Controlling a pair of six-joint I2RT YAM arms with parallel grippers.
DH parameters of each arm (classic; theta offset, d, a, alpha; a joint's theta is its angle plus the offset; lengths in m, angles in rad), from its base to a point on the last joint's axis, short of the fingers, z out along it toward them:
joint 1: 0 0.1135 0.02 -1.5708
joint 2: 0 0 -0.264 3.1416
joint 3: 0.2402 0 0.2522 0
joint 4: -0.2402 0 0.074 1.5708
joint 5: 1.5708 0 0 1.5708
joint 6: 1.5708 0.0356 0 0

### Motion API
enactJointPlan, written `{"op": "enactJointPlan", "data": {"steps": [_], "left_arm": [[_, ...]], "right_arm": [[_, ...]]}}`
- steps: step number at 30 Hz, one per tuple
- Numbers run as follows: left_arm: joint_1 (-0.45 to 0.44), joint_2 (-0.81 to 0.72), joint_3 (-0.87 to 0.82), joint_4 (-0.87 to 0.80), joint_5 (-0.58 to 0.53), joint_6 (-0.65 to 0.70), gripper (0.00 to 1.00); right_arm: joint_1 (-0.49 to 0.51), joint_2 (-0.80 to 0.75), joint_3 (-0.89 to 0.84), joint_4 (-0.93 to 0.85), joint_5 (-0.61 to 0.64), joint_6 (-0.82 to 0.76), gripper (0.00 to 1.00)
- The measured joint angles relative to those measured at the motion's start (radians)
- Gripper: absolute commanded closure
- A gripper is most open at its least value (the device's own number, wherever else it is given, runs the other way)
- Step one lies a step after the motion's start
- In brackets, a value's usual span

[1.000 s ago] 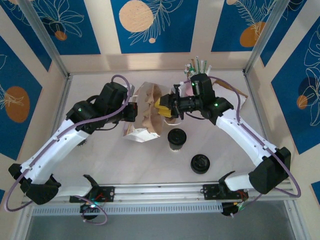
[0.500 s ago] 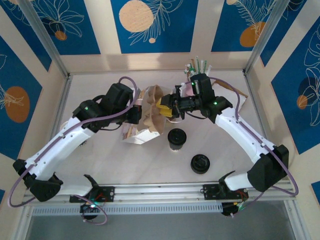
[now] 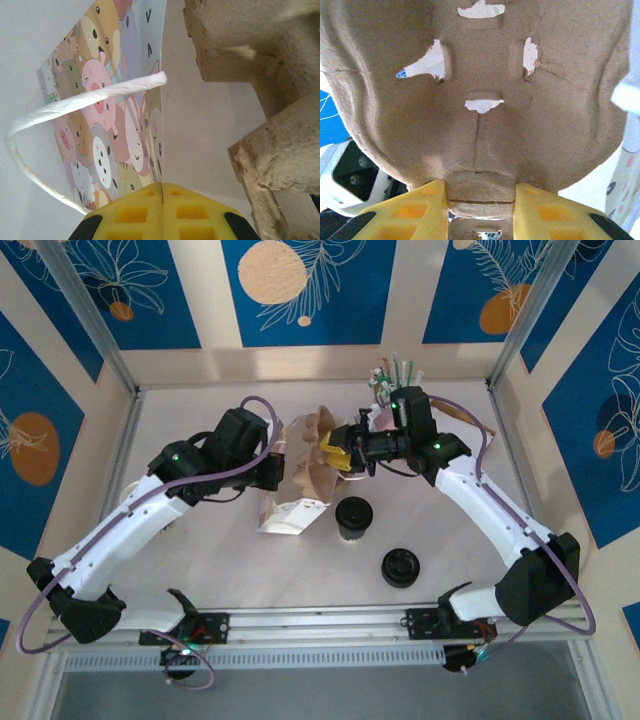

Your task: Pack the takeout coffee

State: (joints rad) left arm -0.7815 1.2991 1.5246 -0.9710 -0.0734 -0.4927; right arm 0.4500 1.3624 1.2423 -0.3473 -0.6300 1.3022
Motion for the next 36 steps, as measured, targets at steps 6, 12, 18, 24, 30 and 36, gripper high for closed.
{"op": "enactJointPlan", "data": {"steps": [6, 12, 18, 24, 30, 36], "left_arm": [[0.0, 0.0, 0.0, 0.008, 0.019, 0.004, 1.0], [0.0, 0.0, 0.0, 0.014, 0.026, 0.005, 1.0], [0.0, 0.0, -0.002, 0.021, 0.03, 0.005, 1.0], [0.0, 0.0, -0.011, 0.026, 0.034, 0.006, 1.0], [0.0, -0.001, -0.017, 0.034, 0.039, 0.006, 1.0], [0.0, -0.001, -0.018, 0.042, 0.048, 0.006, 1.0]], "right_arm": [[0.0, 0.0, -0.001, 0.003, 0.024, 0.01, 0.66], [0.0, 0.001, -0.001, 0.002, 0.067, 0.017, 0.66], [0.016, 0.008, -0.001, 0.001, 0.115, 0.027, 0.66], [0.027, 0.023, -0.001, 0.001, 0.147, 0.045, 0.66], [0.027, 0.023, 0.002, -0.017, 0.171, 0.045, 0.66], [0.027, 0.029, 0.014, -0.039, 0.188, 0.042, 0.66]]}}
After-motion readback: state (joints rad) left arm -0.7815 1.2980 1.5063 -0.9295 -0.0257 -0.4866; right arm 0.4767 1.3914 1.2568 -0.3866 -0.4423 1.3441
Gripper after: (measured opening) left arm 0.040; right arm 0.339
